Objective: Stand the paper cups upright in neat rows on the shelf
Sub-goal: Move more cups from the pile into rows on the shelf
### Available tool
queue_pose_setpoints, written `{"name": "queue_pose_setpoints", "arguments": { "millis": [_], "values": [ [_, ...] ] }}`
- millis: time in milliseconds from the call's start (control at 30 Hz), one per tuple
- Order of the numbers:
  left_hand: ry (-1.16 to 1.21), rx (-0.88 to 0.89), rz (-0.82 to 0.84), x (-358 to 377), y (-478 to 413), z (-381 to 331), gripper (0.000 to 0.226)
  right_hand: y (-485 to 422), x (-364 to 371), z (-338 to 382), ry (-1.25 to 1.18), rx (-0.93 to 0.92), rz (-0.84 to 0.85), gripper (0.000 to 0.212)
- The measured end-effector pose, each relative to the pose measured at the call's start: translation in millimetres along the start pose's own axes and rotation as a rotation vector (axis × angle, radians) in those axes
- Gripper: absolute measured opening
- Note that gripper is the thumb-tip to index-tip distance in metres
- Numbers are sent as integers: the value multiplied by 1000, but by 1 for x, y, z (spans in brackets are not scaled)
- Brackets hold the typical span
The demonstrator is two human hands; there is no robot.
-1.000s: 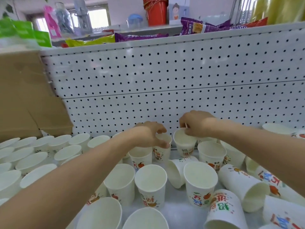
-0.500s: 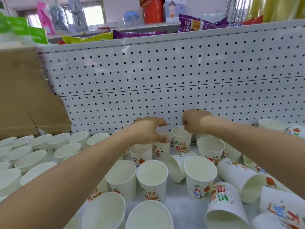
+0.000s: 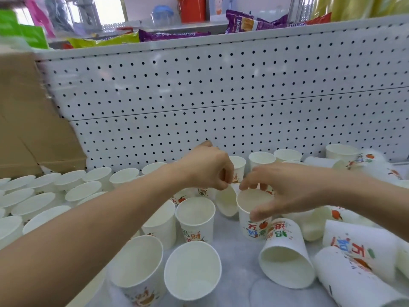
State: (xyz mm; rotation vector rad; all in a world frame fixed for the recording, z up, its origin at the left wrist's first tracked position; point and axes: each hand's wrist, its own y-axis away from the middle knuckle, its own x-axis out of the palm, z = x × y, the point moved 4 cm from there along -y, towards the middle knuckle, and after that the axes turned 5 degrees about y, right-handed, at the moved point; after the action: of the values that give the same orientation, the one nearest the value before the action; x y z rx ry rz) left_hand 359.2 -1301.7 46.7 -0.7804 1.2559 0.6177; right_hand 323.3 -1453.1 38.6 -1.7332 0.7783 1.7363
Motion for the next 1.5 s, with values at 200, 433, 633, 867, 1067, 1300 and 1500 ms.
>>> {"name": "queue_pose_setpoints", "arguments": {
  "millis": [200, 433, 633, 867, 1067, 1300, 1500],
  "values": [
    [162, -189, 15, -6, -4, 16, 14, 12, 1, -4, -2, 41, -33, 60],
    [143, -249, 94, 8, -1, 14, 14, 9, 5, -2, -11, 65, -70, 60],
    [95, -206, -24, 1, 2, 13, 16, 0, 8, 2, -49, 68, -94, 57],
    [311, -117, -145, -26, 36, -21, 19, 28, -3, 6, -66, 73, -176, 44],
    [318, 119, 7, -31, 69, -89, 32, 78, -3, 12, -170, 112, -192, 23],
    [-67, 208, -42, -12, 56, -122, 16, 119, 5, 17, -193, 216, -282, 23],
    [16, 5, -183, -20, 60, -118, 13, 165, 2, 8, -236, 163, -314, 38]
  ]
}}
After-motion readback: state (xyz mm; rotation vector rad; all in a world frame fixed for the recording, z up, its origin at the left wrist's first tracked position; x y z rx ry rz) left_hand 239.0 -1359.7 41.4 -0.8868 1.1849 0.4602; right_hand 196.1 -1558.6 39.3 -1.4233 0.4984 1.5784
